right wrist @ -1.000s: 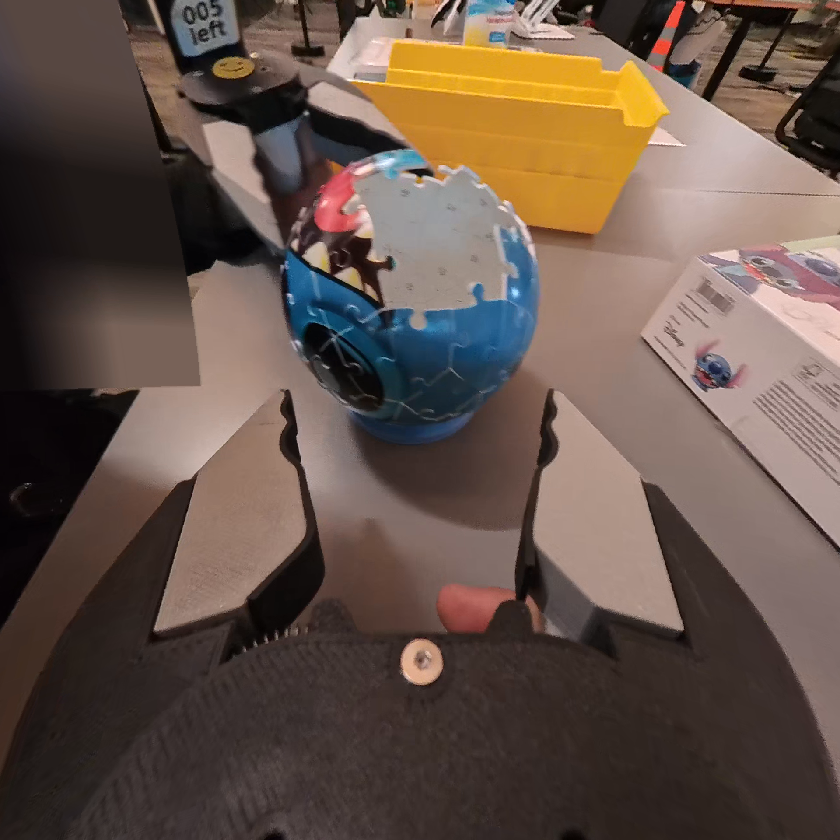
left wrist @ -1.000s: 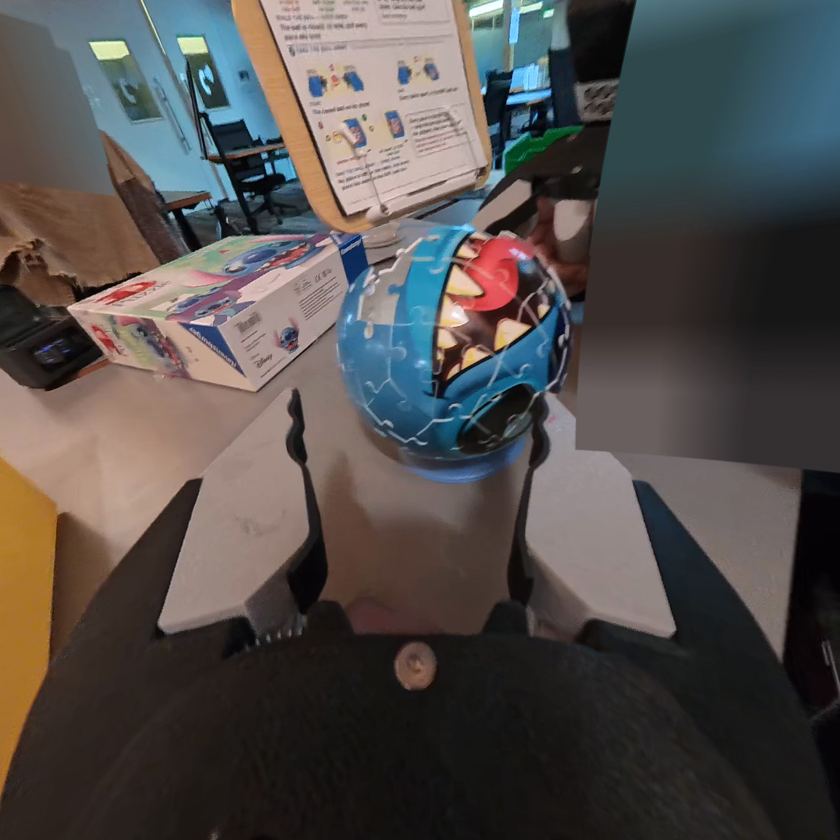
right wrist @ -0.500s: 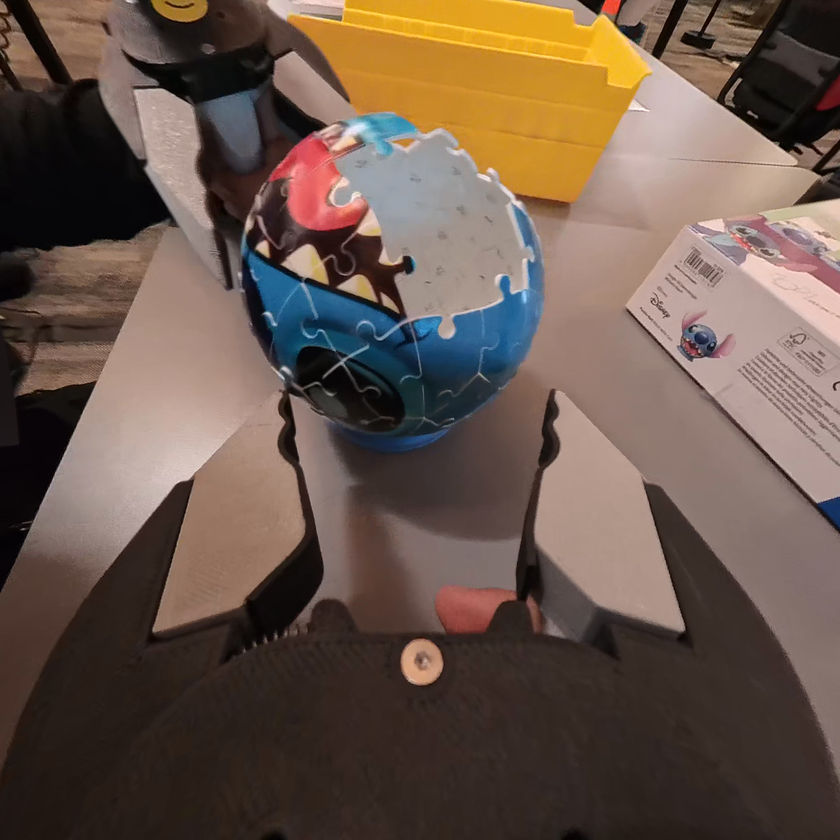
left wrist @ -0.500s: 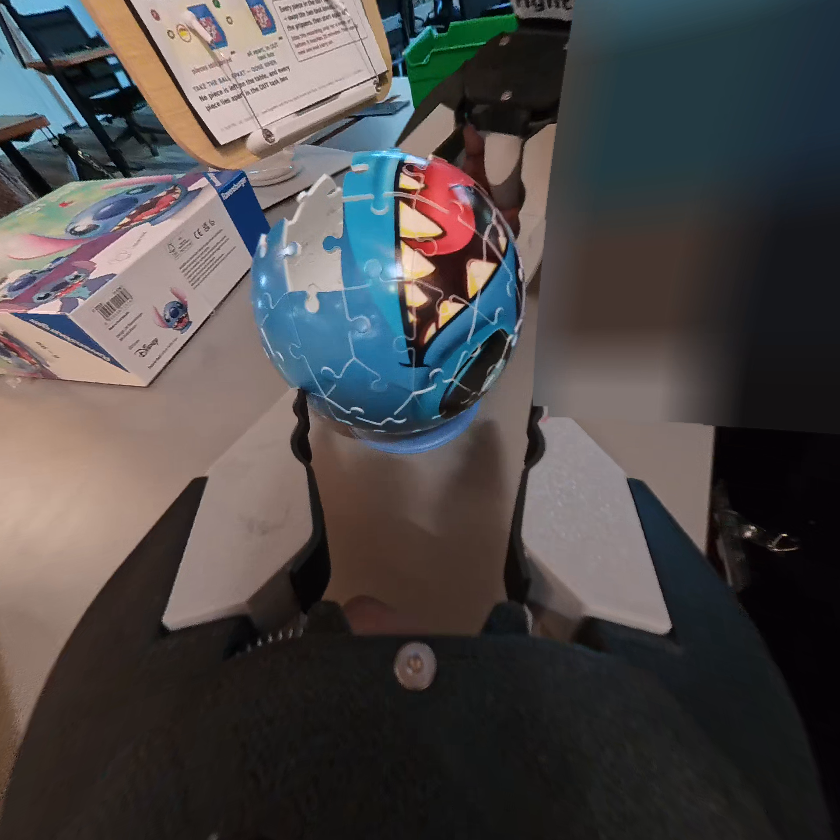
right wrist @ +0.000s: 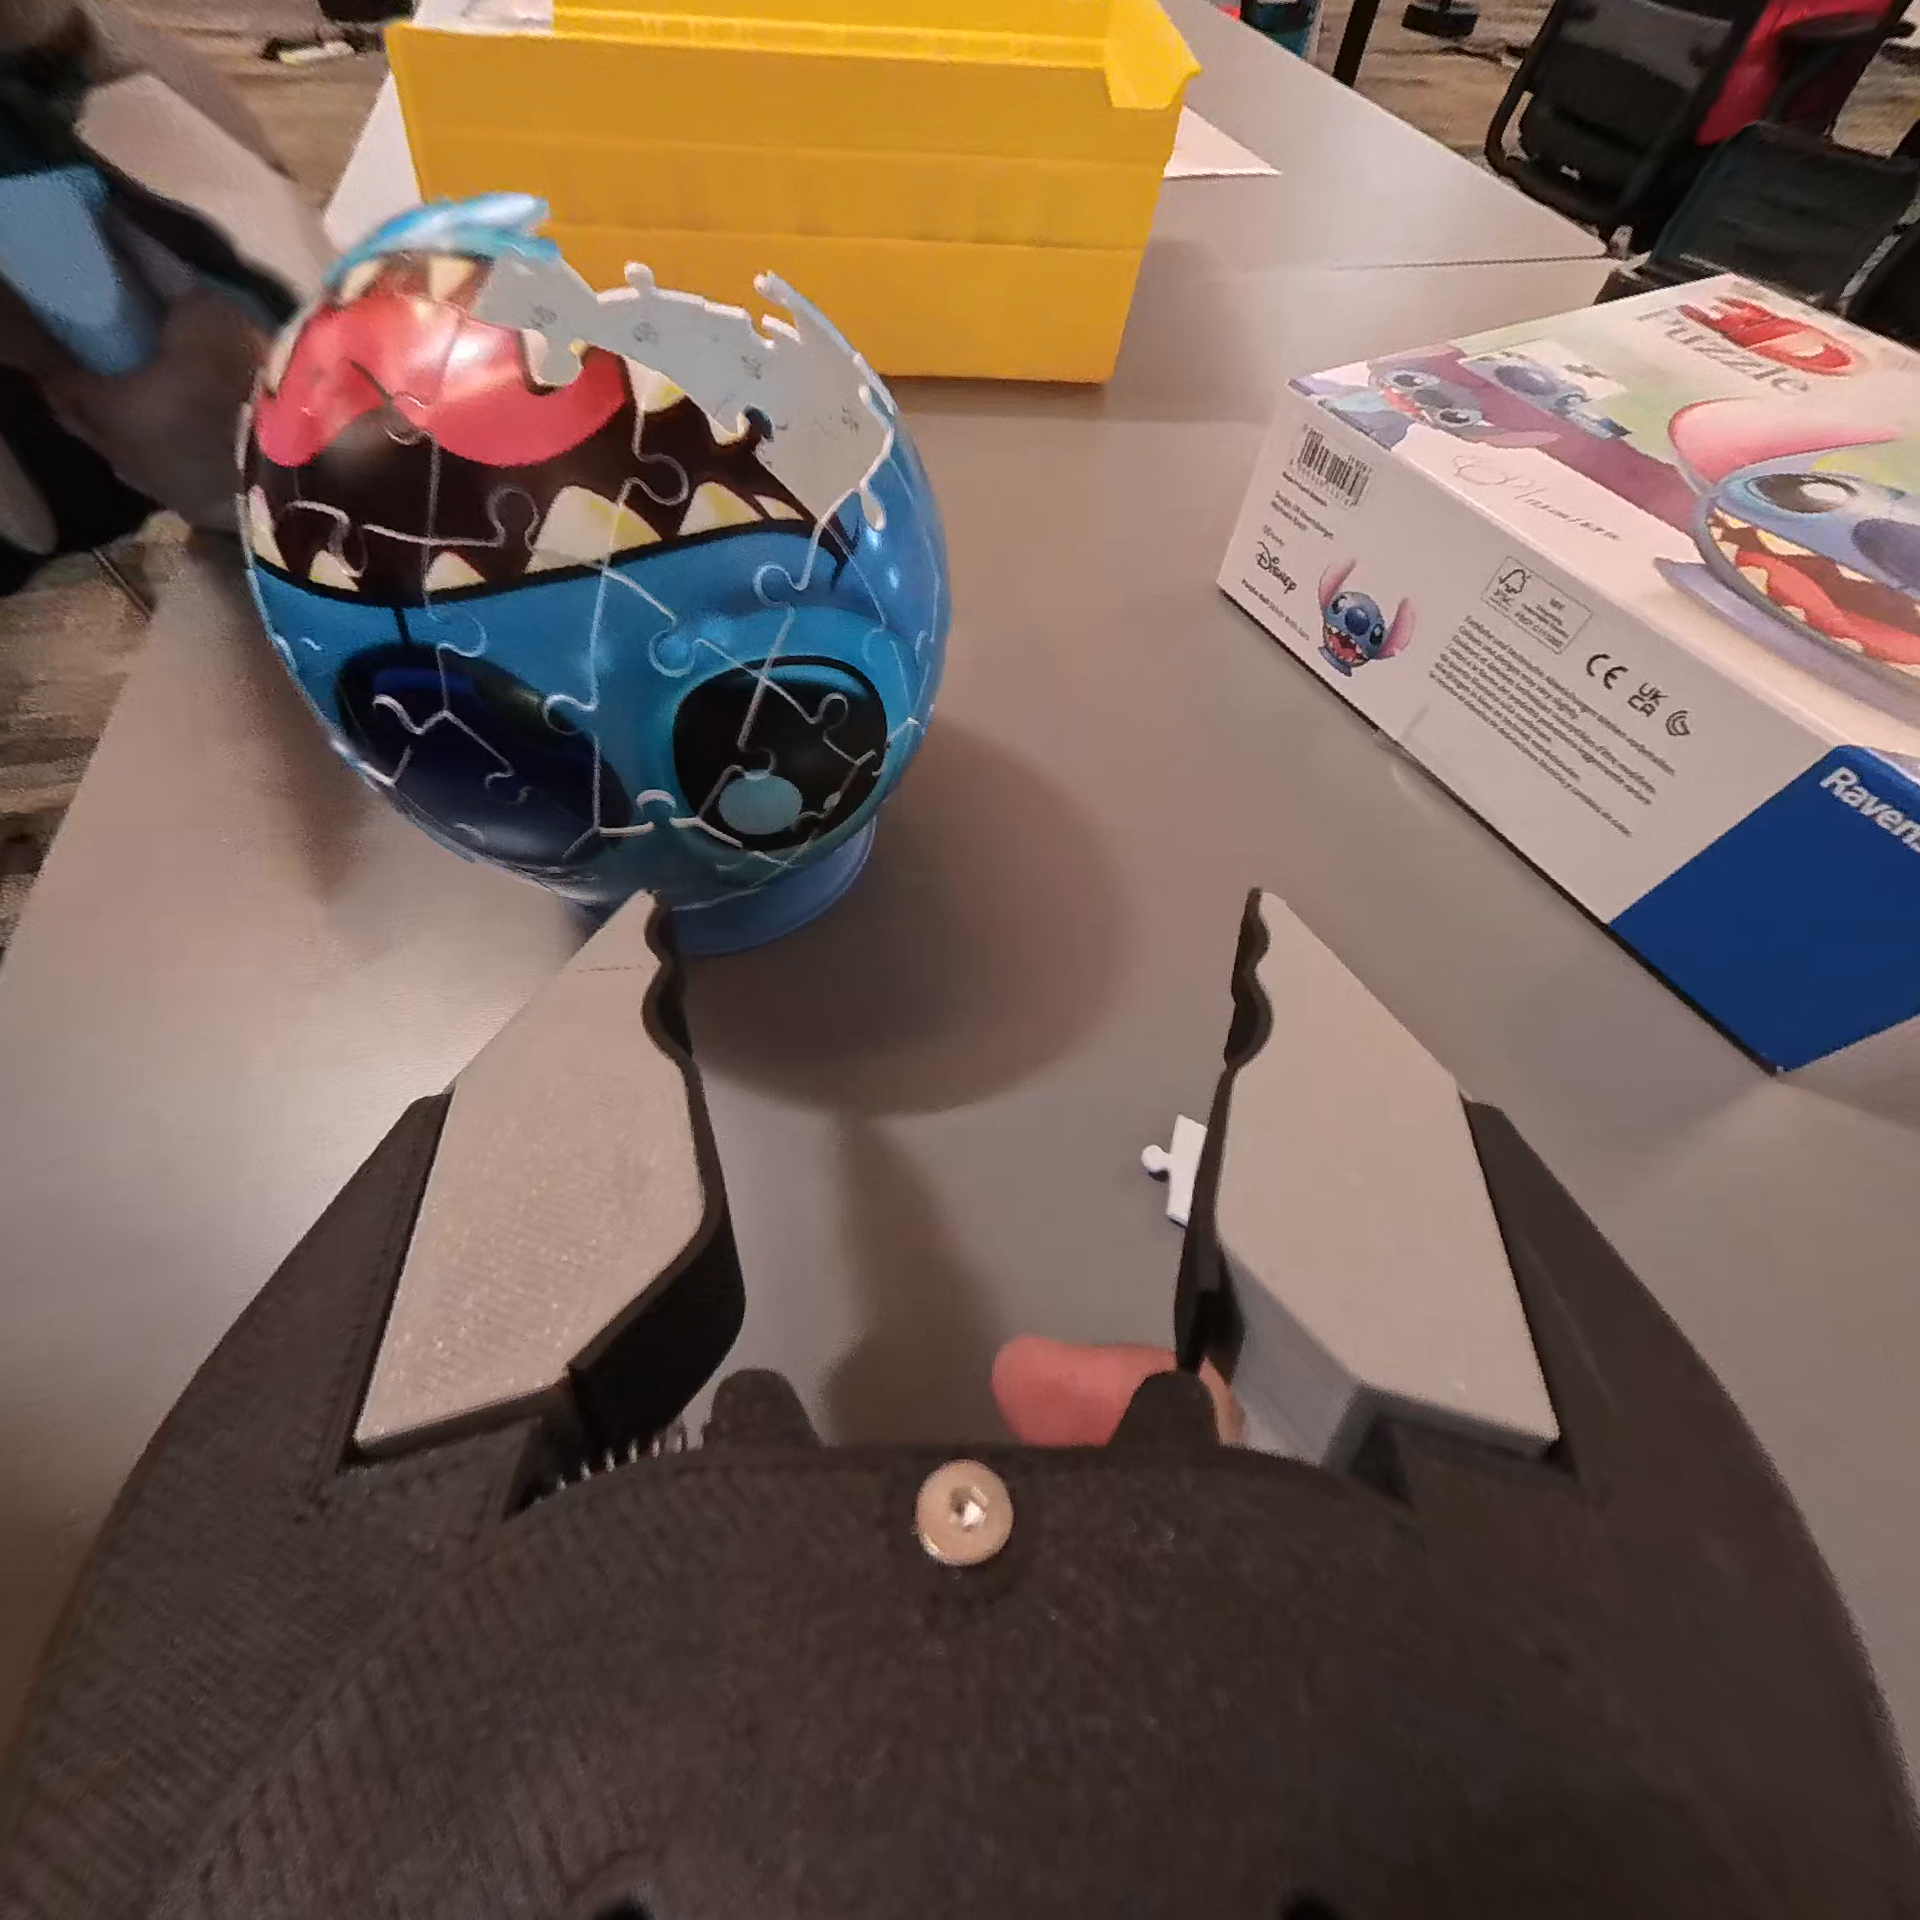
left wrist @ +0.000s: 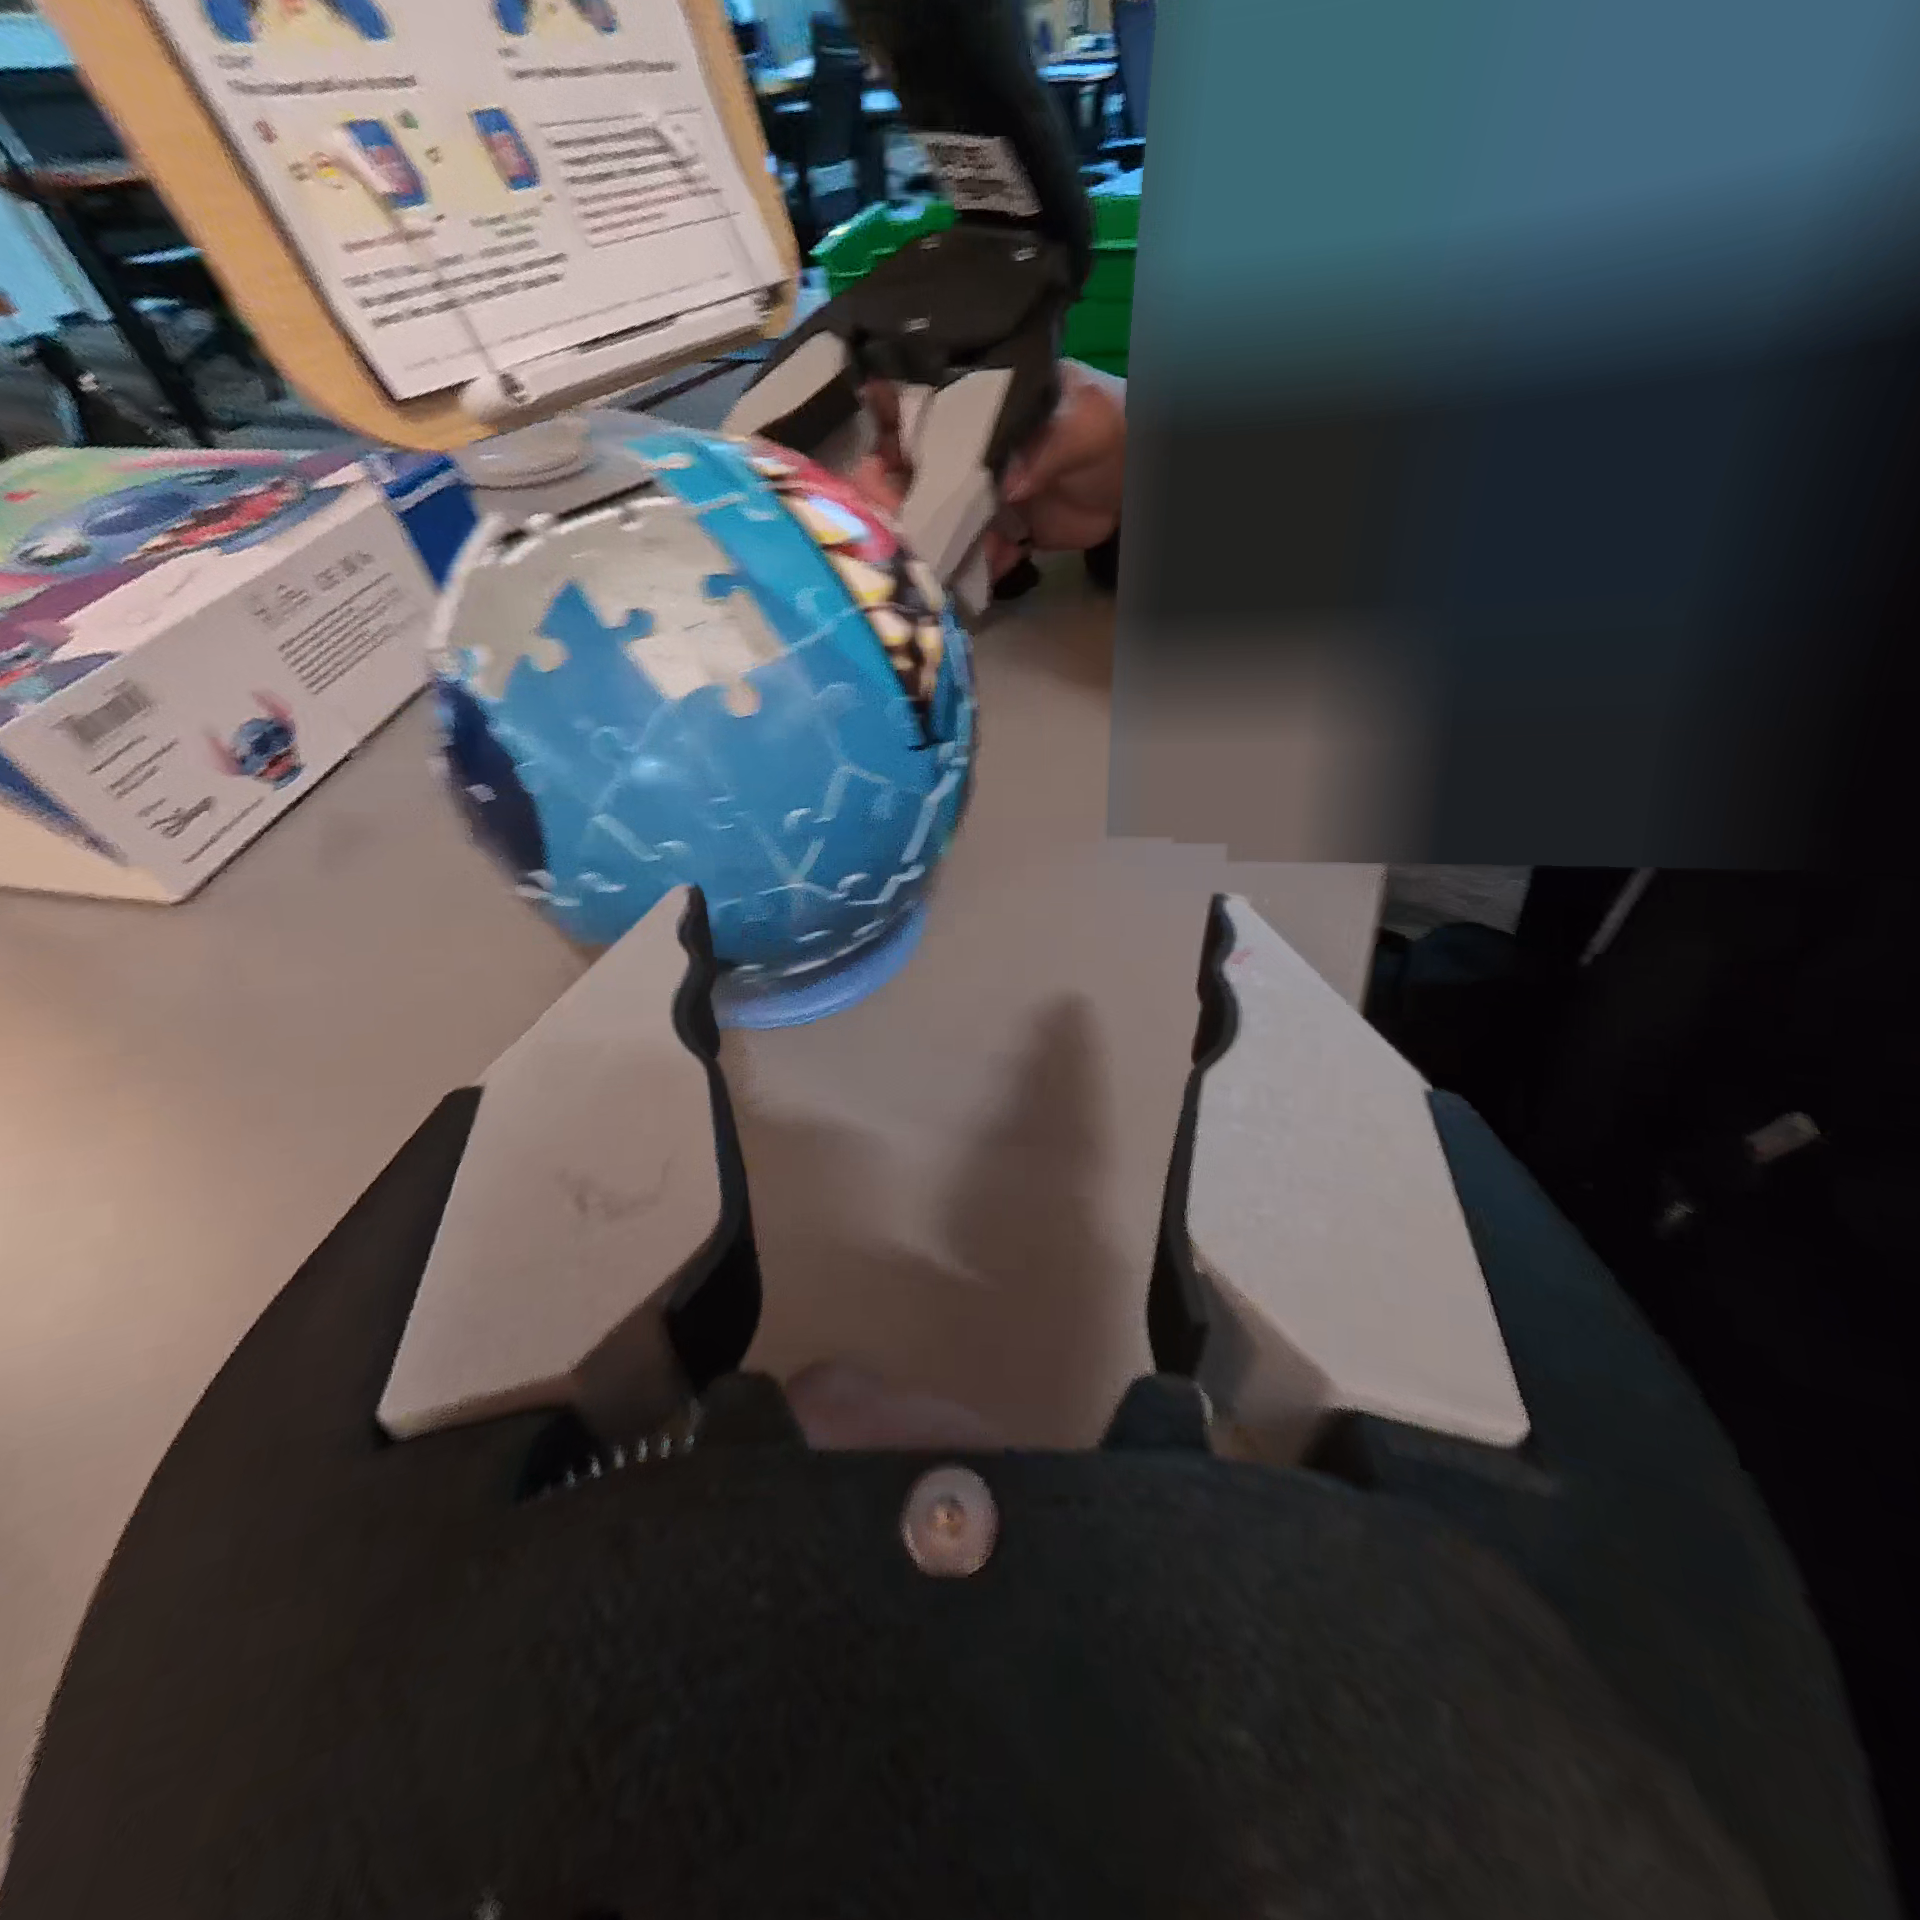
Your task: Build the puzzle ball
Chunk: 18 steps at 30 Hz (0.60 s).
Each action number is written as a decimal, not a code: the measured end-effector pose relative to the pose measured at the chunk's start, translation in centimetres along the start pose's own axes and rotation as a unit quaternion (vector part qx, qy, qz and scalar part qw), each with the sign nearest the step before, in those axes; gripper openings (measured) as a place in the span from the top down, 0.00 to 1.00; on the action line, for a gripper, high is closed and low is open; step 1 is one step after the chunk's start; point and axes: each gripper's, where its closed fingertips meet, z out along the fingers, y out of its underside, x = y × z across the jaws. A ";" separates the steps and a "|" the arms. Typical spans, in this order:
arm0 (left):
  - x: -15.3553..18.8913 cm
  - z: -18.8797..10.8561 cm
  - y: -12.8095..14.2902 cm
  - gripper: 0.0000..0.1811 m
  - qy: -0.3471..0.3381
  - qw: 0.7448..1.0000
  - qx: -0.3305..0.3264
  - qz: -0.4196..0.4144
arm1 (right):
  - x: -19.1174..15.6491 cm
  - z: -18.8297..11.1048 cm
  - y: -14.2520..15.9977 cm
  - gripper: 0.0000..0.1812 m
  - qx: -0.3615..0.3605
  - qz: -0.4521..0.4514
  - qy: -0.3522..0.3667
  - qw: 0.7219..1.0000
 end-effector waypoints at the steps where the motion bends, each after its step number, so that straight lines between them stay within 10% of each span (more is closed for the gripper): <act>1: -1.0 -0.2 0.0 0.49 -0.016 1.000 -0.003 -0.002 | -0.2 -0.2 -0.3 0.43 0.005 0.000 -0.004 1.000; 8: -7.2 1.9 1.6 0.46 -0.074 0.995 -0.072 -0.004 | -4.6 -0.9 -2.3 0.49 0.040 -0.042 -0.077 0.995; 18: -5.2 4.4 2.0 0.43 -0.006 0.996 -0.092 0.011 | -6.1 -0.2 -2.4 0.49 0.039 -0.073 -0.067 0.994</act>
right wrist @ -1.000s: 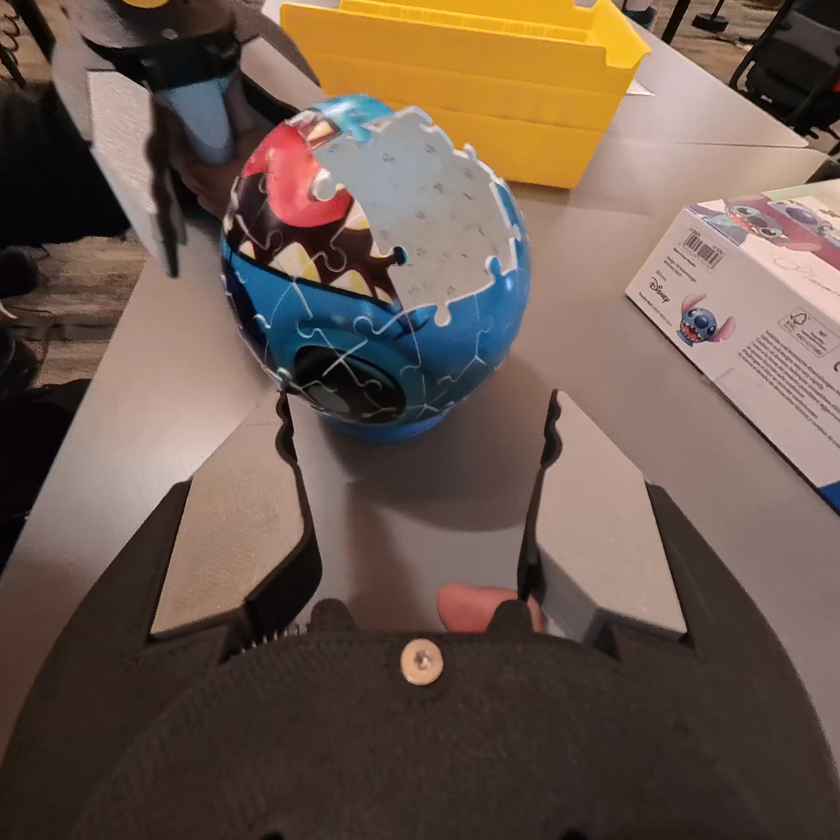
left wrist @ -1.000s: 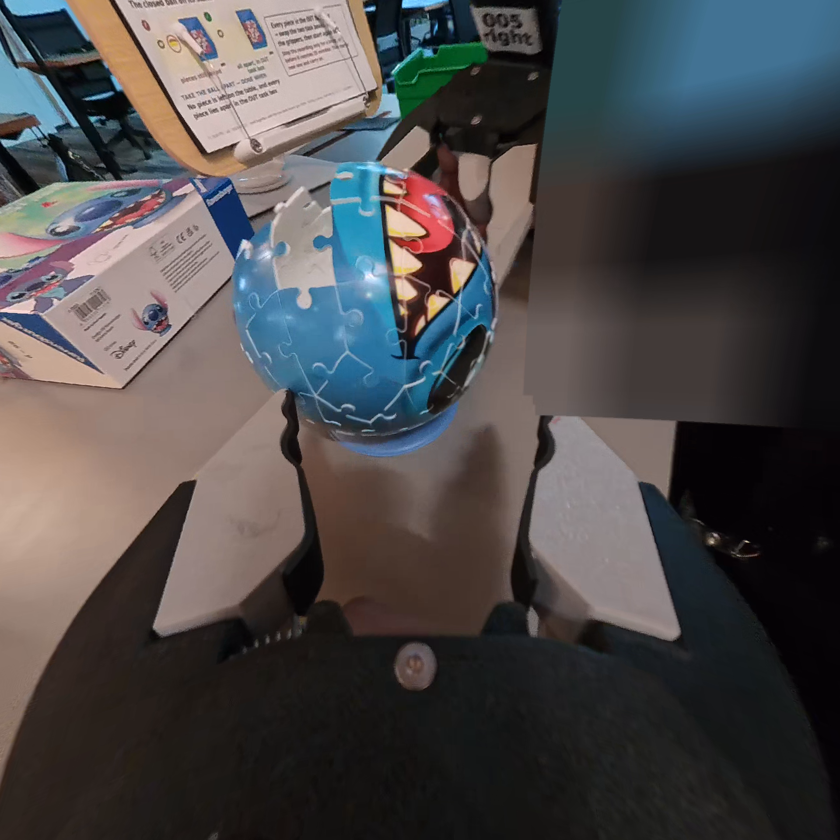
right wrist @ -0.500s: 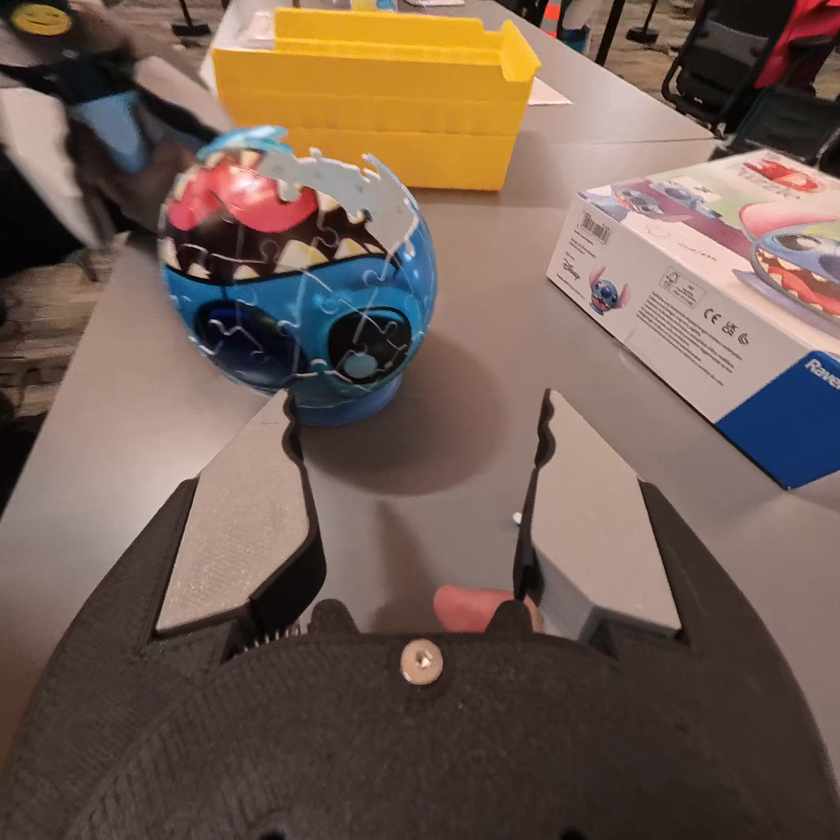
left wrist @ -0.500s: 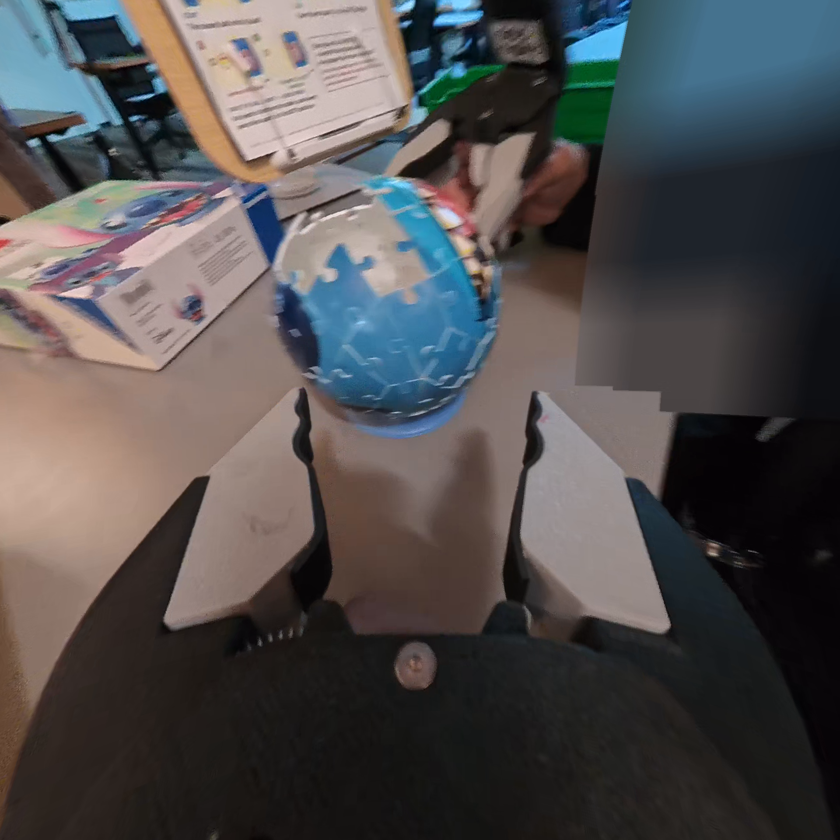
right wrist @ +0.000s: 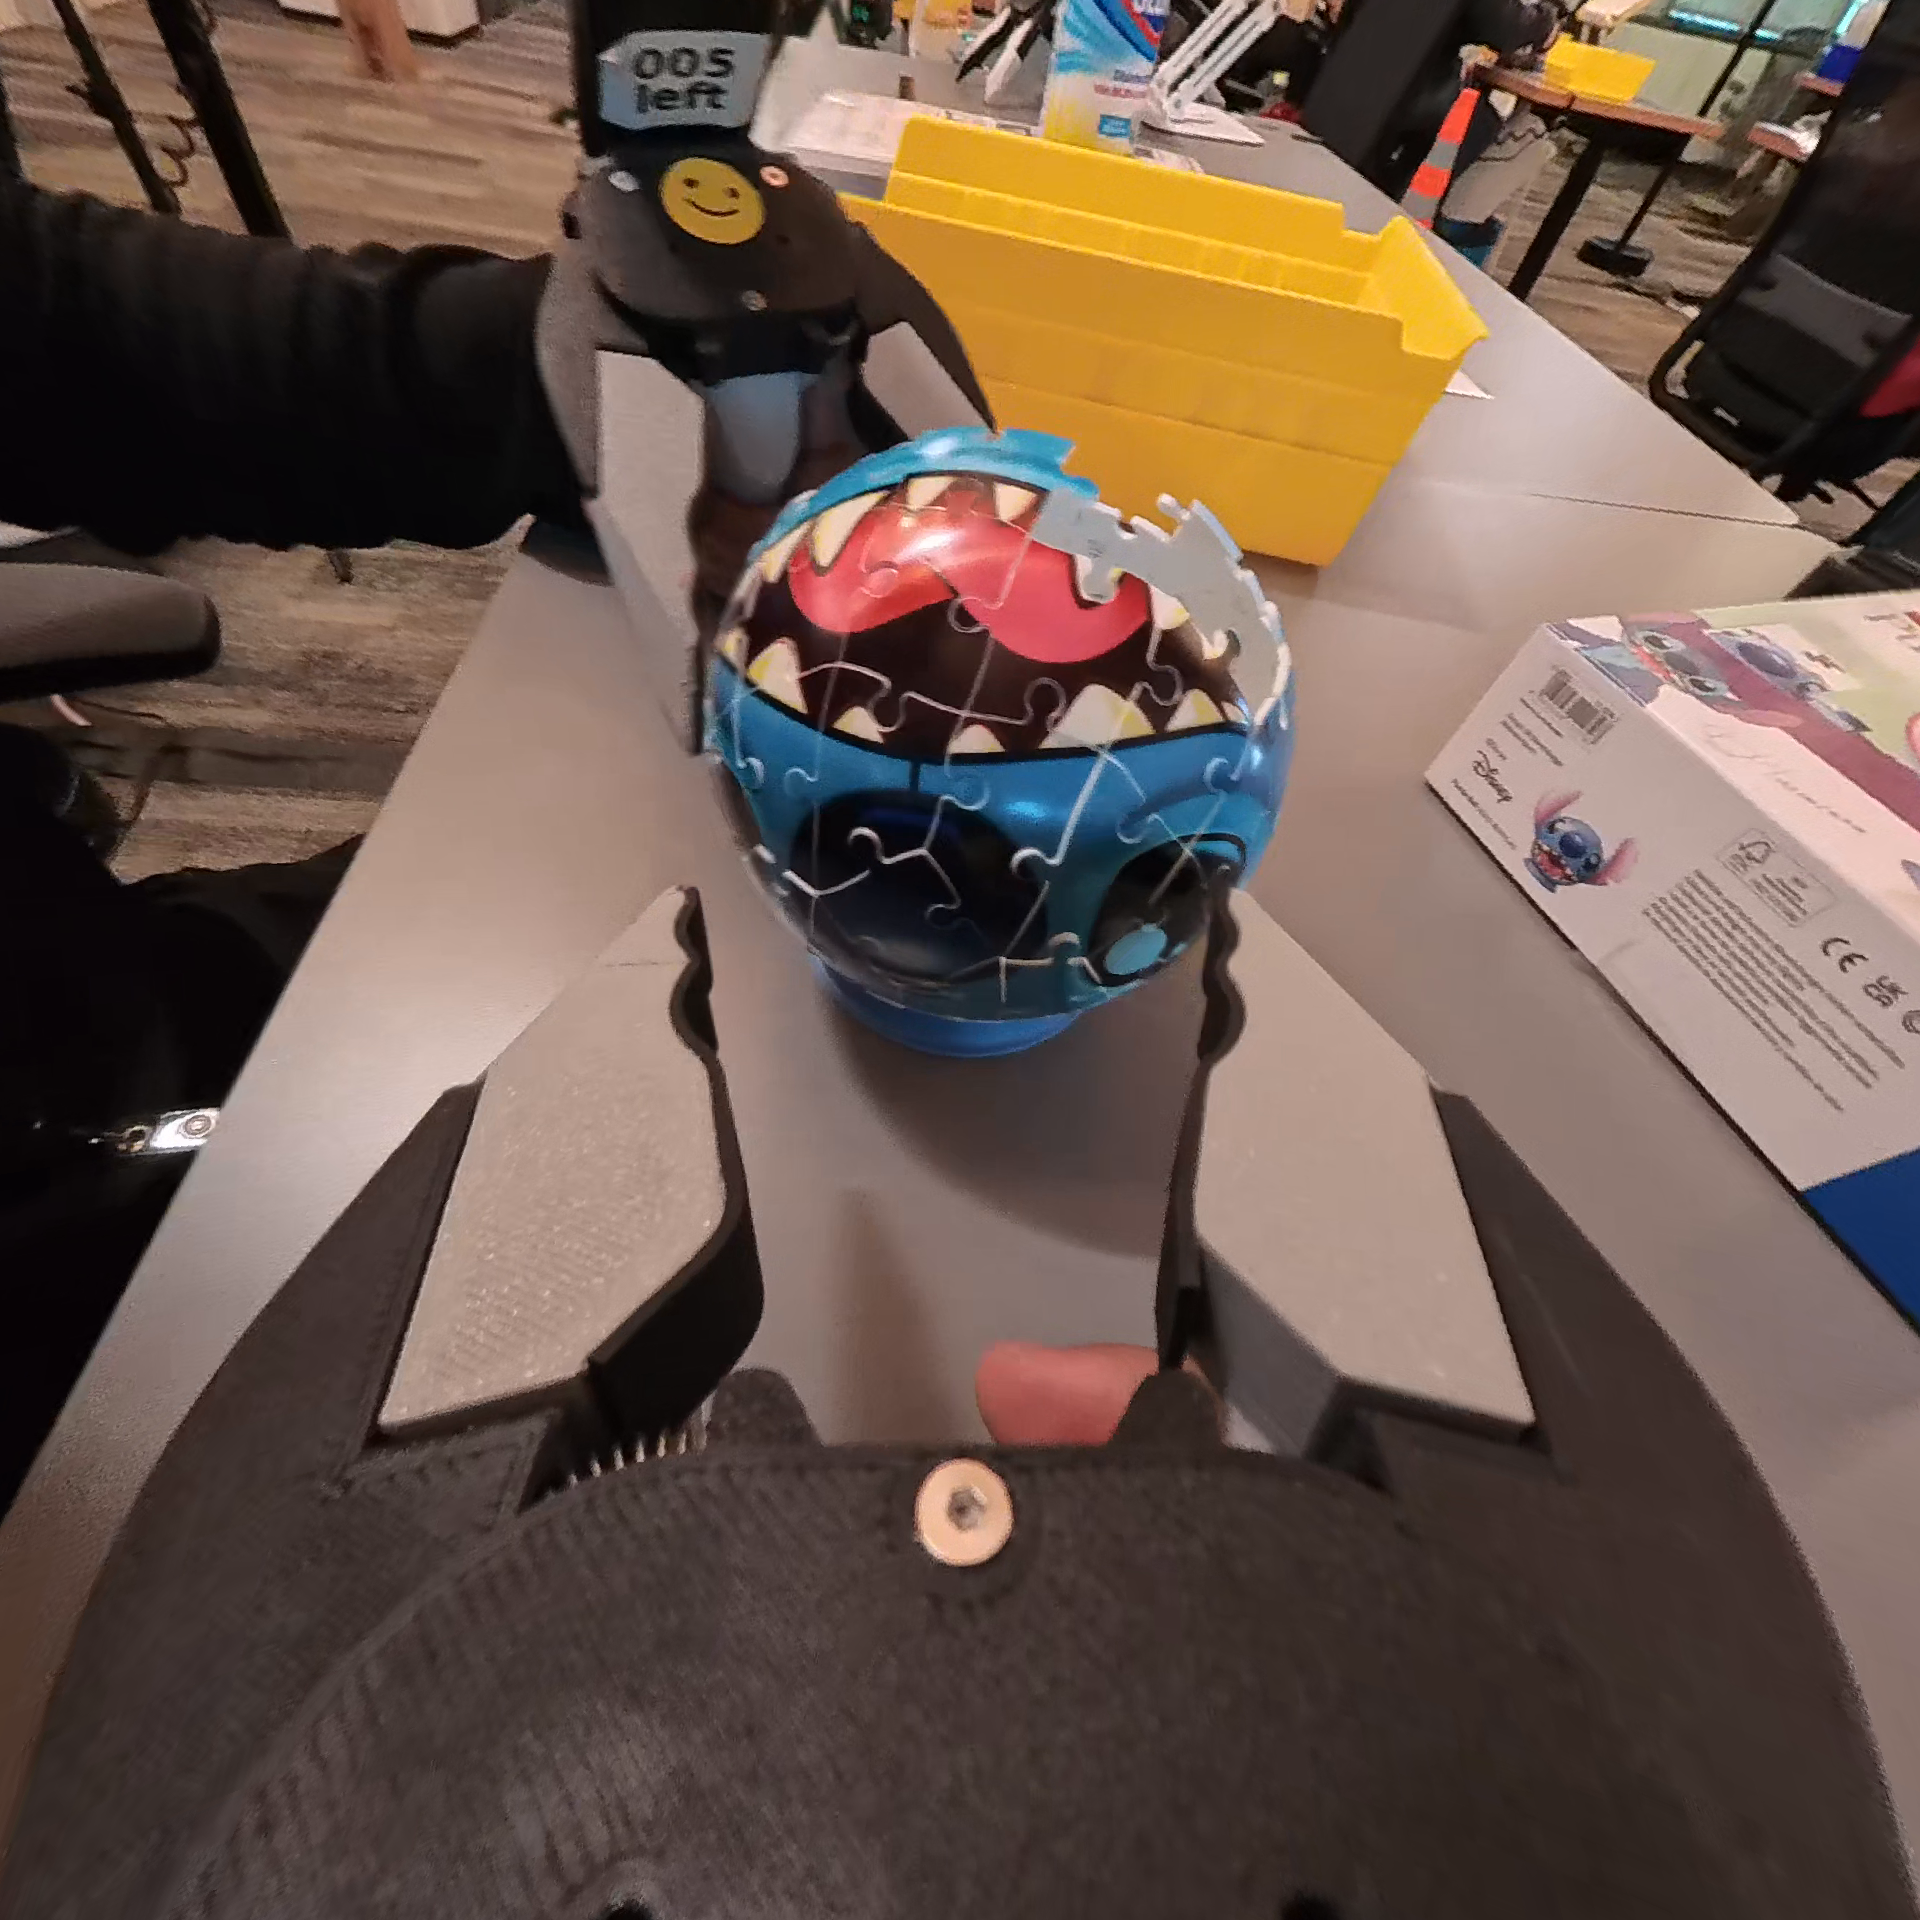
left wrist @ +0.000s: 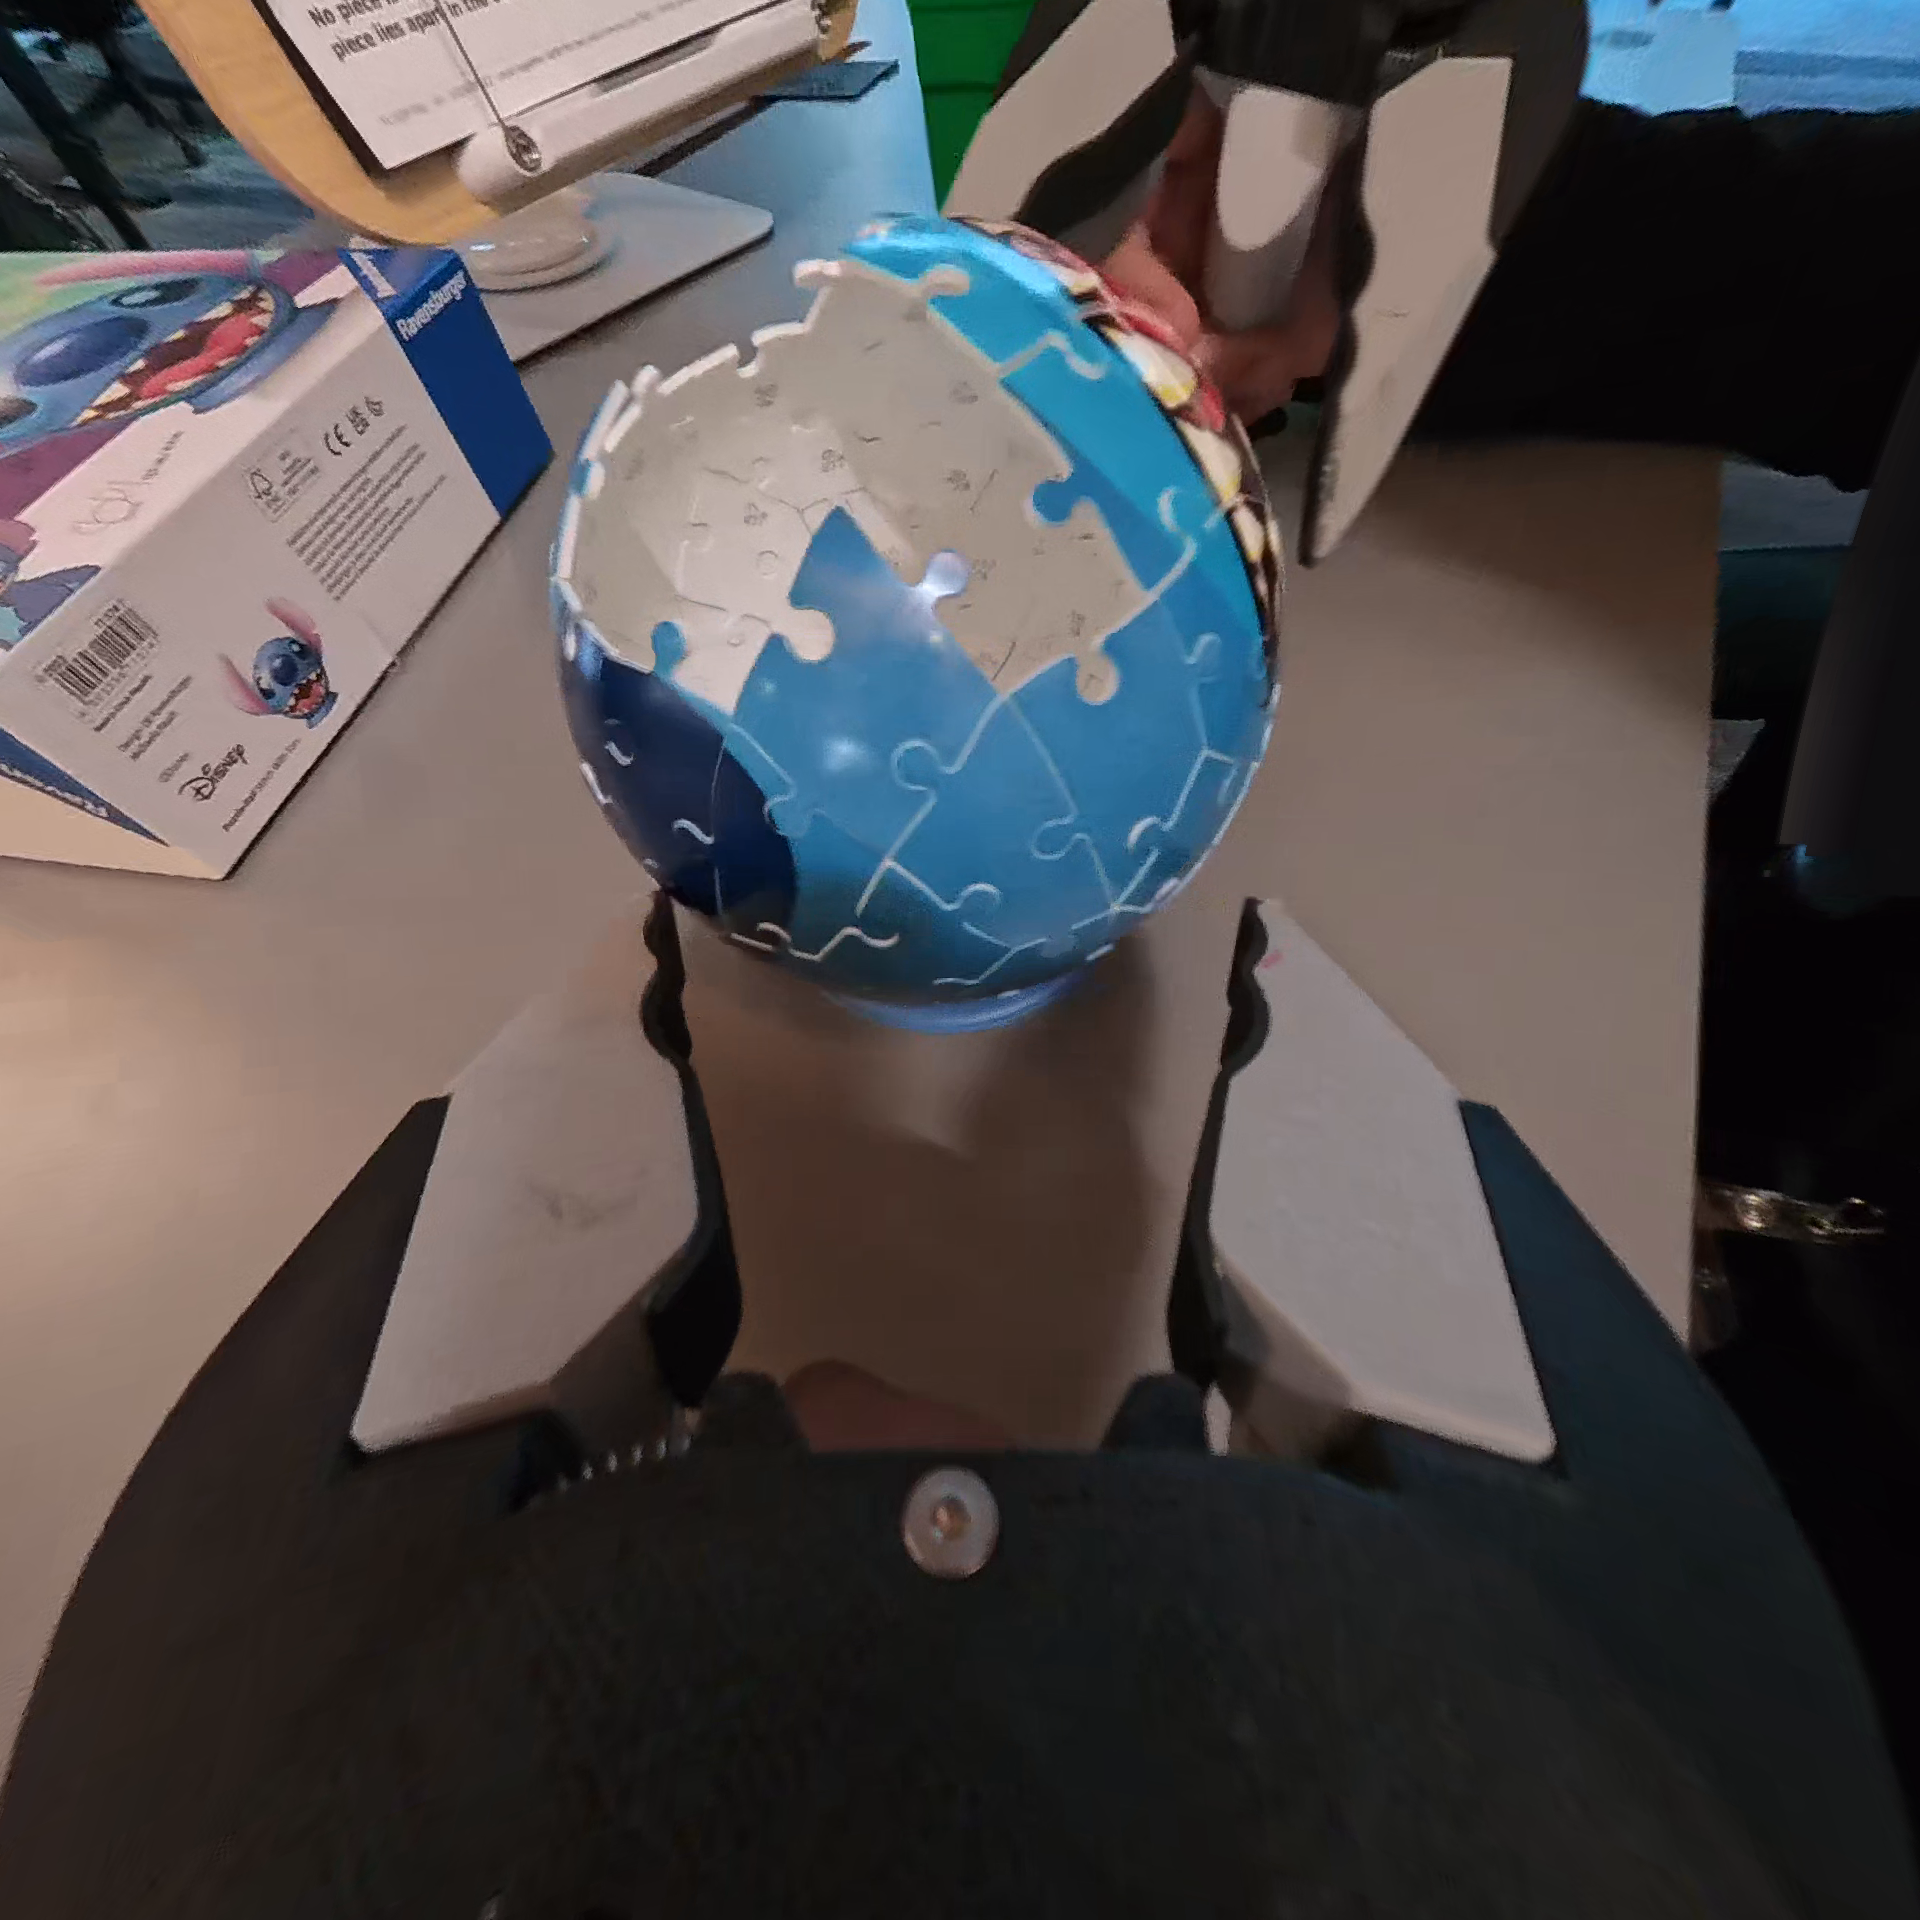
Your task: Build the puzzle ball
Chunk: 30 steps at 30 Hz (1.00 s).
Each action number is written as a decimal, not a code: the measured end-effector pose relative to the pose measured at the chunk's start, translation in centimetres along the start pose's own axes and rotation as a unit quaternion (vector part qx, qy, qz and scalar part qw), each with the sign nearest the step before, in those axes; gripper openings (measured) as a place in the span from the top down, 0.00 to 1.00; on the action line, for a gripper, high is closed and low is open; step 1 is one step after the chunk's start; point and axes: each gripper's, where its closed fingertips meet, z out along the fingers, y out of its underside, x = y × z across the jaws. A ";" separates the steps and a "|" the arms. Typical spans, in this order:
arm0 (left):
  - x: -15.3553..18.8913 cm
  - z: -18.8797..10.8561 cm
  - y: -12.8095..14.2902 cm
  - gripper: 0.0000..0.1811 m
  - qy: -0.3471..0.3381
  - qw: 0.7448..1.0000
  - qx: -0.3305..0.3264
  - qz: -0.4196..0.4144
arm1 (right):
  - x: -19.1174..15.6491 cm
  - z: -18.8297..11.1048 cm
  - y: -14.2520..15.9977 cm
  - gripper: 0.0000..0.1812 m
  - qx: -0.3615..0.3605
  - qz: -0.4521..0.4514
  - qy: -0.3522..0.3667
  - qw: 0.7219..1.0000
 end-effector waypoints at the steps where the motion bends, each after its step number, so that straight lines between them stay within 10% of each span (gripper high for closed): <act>1: 0.2 0.0 0.1 0.43 -0.005 1.000 -0.004 0.006 | 0.4 0.0 0.2 0.49 -0.001 0.006 0.007 1.000; 23: 5.9 -1.0 0.7 0.47 -0.016 1.000 -0.017 0.008 | 8.4 -1.2 2.7 0.53 0.000 0.100 0.137 0.985; 30: 1.3 -2.8 1.4 0.48 -0.099 0.993 -0.056 -0.036 | 5.5 -2.4 0.7 0.54 0.027 0.076 0.081 0.993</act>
